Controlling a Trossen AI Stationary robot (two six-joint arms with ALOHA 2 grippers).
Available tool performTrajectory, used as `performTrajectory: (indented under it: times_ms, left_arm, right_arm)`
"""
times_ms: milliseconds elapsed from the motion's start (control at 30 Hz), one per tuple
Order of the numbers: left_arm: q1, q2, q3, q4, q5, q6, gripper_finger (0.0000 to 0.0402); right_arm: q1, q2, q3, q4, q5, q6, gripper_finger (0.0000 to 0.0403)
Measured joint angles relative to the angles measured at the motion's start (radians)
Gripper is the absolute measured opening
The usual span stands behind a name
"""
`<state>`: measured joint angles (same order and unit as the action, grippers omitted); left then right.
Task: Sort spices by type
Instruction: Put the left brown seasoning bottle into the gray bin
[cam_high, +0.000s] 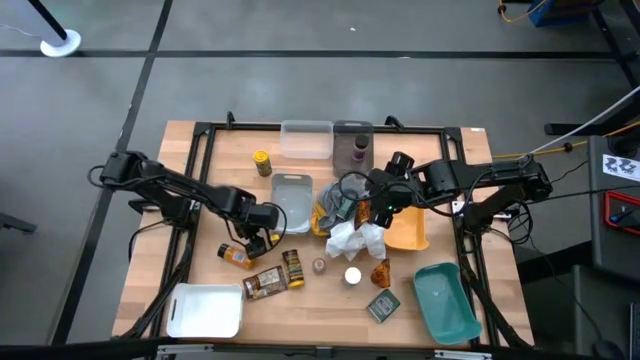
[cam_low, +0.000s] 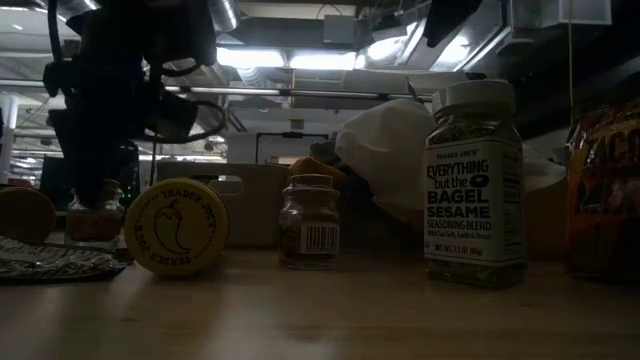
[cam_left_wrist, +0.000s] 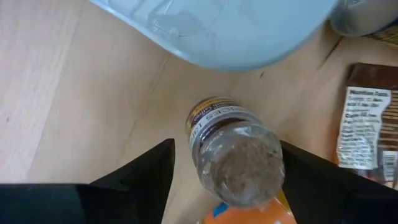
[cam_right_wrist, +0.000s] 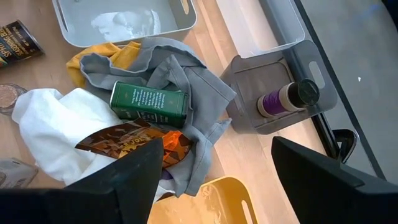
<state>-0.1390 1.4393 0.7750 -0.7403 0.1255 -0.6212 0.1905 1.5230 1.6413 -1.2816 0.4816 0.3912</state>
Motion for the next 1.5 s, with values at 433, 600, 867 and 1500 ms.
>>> performTrajectory:
  times_ms: [433, 600, 867, 1500]
  left_arm:
    - [0.000, 0.008, 0.001, 0.001, -0.043, -0.011, 0.0168]
    - [0.000, -0.017, 0.016, -0.021, -0.010, -0.026, 0.0168]
    - [0.000, -0.097, 0.107, -0.170, 0.076, -0.025, 0.0168]
    - [0.058, -0.168, 0.212, 0.140, -0.070, 0.187, 0.0169]
  right_arm:
    - [0.000, -0.001, 0.000, -0.140, 0.059, 0.057, 0.0298]
    - [0.000, -0.001, 0.000, -0.192, 0.077, 0.082, 0.0298]
    - [0.000, -0.002, 0.000, -0.288, 0.113, 0.084, 0.0298]
    - [0.000, -0.007, 0.000, -0.072, -0.040, -0.004, 0.0298]
